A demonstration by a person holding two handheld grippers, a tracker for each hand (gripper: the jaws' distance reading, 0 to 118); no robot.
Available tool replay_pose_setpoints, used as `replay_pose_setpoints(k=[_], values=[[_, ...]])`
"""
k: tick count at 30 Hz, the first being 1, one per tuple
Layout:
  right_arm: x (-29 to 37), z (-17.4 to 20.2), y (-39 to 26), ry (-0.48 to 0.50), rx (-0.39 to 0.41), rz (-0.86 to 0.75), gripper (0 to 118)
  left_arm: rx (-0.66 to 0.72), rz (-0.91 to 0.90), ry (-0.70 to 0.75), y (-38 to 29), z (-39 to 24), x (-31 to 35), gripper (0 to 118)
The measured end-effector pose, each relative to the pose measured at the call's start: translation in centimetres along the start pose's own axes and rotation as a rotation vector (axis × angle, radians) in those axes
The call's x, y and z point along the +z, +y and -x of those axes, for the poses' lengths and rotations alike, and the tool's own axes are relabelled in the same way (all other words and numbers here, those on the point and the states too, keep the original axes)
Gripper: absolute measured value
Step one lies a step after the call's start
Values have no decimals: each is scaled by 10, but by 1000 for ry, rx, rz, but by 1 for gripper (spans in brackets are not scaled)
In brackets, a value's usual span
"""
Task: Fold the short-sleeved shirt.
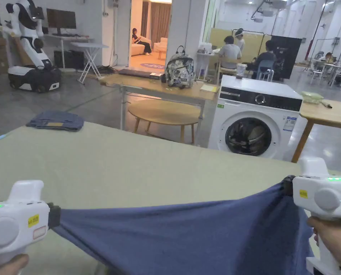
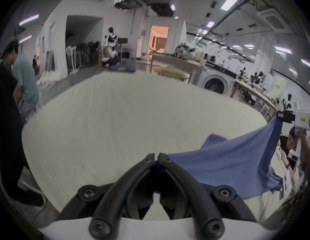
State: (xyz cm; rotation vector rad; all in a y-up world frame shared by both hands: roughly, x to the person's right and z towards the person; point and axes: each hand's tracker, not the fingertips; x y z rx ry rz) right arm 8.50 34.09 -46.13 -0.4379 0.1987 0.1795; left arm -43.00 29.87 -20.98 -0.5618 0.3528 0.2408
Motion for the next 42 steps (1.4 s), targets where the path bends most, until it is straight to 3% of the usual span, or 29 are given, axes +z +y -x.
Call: replay_pose_setpoints(k=[16, 35, 42], values=[[111, -65, 119, -188, -86, -267, 1, -92, -235, -66, 193, -87, 14, 0], [97, -82, 239, -298, -100, -411, 1, -137, -415, -18, 356, -142, 7, 0], [80, -88, 238, -318, -101, -423, 1, -162, -438, -15, 366, -151, -9, 0]])
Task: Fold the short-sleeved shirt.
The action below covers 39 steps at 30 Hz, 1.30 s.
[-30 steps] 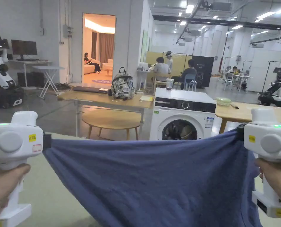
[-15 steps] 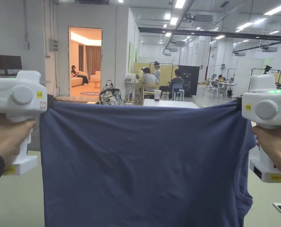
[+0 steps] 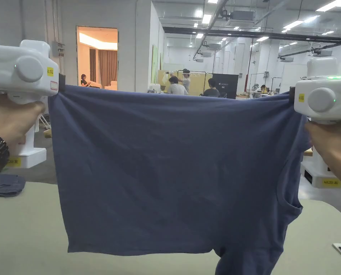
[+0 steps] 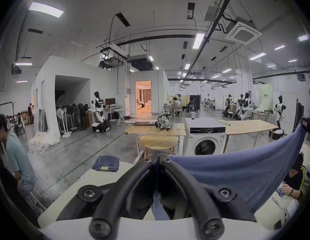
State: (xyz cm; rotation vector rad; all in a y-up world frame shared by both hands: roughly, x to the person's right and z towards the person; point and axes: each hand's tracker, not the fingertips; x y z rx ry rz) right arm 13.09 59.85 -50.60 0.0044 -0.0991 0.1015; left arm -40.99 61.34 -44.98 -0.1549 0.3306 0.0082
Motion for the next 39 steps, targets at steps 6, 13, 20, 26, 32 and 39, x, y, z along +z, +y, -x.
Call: replay_pose_setpoints(k=[6, 13, 20, 26, 32, 39], values=[[2, -3, -44, 0, 22, 55, 1, 3, 59, -22, -45, -3, -15, 0], [36, -14, -111, 9, 42, 135, 1, 25, 134, -57, -126, -8, 12, 0], [103, -26, -156, 18, 45, 172, 1, 35, 159, -86, -175, 4, 72, 0], [160, -40, -184, 31, 46, 192, 1, 26, 154, -103, -203, 24, 130, 0], [219, -48, -218, 50, 53, 238, 1, -11, 192, -120, -249, 37, 185, 0], [275, -58, -275, 87, 67, 369, 1, 18, 287, -140, -326, 53, 247, 0]])
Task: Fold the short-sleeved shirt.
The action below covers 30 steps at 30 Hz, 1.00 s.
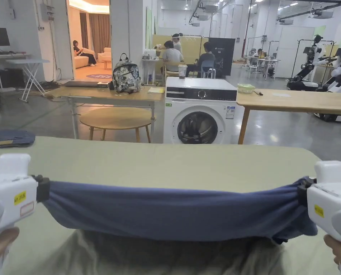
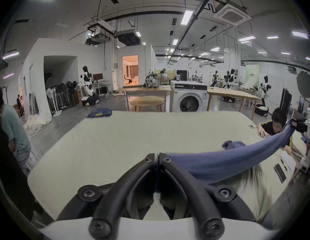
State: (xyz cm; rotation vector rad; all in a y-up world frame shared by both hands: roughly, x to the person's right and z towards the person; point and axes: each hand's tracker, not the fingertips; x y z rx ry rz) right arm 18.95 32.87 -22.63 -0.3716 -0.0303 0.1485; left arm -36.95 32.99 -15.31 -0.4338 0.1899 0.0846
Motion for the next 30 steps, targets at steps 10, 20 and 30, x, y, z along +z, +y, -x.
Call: replay_pose_setpoints(k=[10, 20, 30], values=[[28, 8, -110, 33, 67, 226, 1, -31, 236, 19, -120, 9, 13, 0], [11, 10, -197, 82, 100, 513, 1, -60, 518, 14, -198, 25, -39, 0], [-18, 5, -224, 97, 58, 633, 3, -31, 614, 5, -203, 24, -55, 0]])
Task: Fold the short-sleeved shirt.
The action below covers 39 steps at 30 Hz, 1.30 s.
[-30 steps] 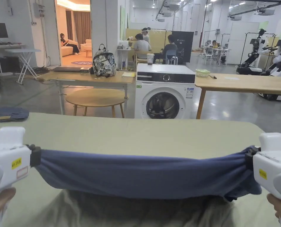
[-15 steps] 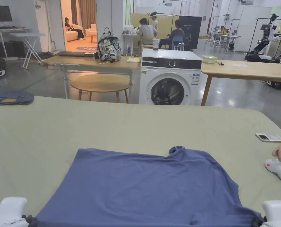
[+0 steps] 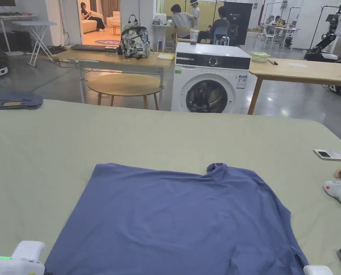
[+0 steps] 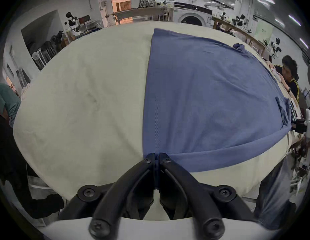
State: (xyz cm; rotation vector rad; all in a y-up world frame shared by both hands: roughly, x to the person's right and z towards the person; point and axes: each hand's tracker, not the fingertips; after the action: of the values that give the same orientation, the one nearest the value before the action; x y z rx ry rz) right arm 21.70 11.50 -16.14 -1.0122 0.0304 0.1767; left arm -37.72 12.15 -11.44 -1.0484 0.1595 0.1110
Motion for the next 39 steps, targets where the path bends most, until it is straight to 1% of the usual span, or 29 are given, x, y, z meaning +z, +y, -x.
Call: replay_pose_setpoints(k=[2, 3, 4, 5, 6, 7, 8, 9, 10, 11, 13, 16, 19, 21, 22, 24, 27, 28, 29, 30, 31, 32, 35, 36, 39], values=[[10, 2, 4, -3, -5, 7, 5, 3, -4, -5, 3, 1, 3, 0], [17, 3, 7, -24, -7, 4, 8, 3, -22, -9, 3, 0, 8, 0], [23, 2, 9, -44, -5, -8, 22, 4, -56, -4, 4, -1, 14, 5], [29, 1, 11, -46, -6, -27, 38, 17, -103, 7, 6, 0, 20, 14], [36, -1, 16, -49, -10, -60, 55, 32, -133, 0, 9, 0, 26, 27], [43, -2, 20, -60, -12, -90, 71, 48, -169, -10, 12, -1, 33, 38], [50, -1, 24, -74, -16, -116, 74, 61, -212, -20, 15, -2, 39, 42], [58, 0, 29, -81, -38, -155, 74, 63, -249, -30, 20, -5, 45, 48], [59, 1, 35, -76, -53, -190, 74, 61, -282, -34, 24, -8, 51, 50], [64, 3, 40, -67, -67, -227, 74, 57, -317, -26, 28, -11, 53, 50], [74, 11, 49, -85, -94, -316, 74, 53, -394, -3, 35, -20, 61, 50], [88, 29, 59, -57, -131, -504, 74, 48, -521, 9, 42, -35, 71, 50], [87, 45, 65, -17, -172, -639, 74, 35, -659, 15, 46, -50, 82, 50], [90, 56, 67, -1, -175, -709, 71, 33, -730, 48, 47, -59, 90, 49], [95, 63, 68, -4, -177, -741, 64, 27, -772, 66, 47, -63, 94, 44], [99, 72, 69, 0, -190, -807, 48, 43, -820, 109, 47, -72, 104, 32], [106, 82, 75, 3, -212, -836, 38, 74, -875, 92, 50, -74, 113, 26], [108, 84, 76, 11, -220, -854, 24, 74, -873, 97, 51, -76, 114, 19], [109, 86, 78, 13, -217, -856, 15, 69, -883, 102, 51, -78, 115, 14], [111, 88, 81, 15, -215, -859, 8, 61, -889, 106, 51, -79, 116, 9], [112, 90, 82, 16, -215, -868, 2, 55, -894, 111, 51, -80, 116, 0], [114, 92, 84, 20, -211, -868, 0, 45, -888, 91, 52, -79, 117, 0], [114, 96, 87, 32, -197, -859, 0, 11, -855, 62, 53, -81, 117, 0], [115, 98, 88, 36, -186, -849, 0, -3, -825, 78, 54, -83, 116, 0], [113, 103, 88, 34, -154, -815, 0, -14, -691, 49, 58, -80, 110, 0]])
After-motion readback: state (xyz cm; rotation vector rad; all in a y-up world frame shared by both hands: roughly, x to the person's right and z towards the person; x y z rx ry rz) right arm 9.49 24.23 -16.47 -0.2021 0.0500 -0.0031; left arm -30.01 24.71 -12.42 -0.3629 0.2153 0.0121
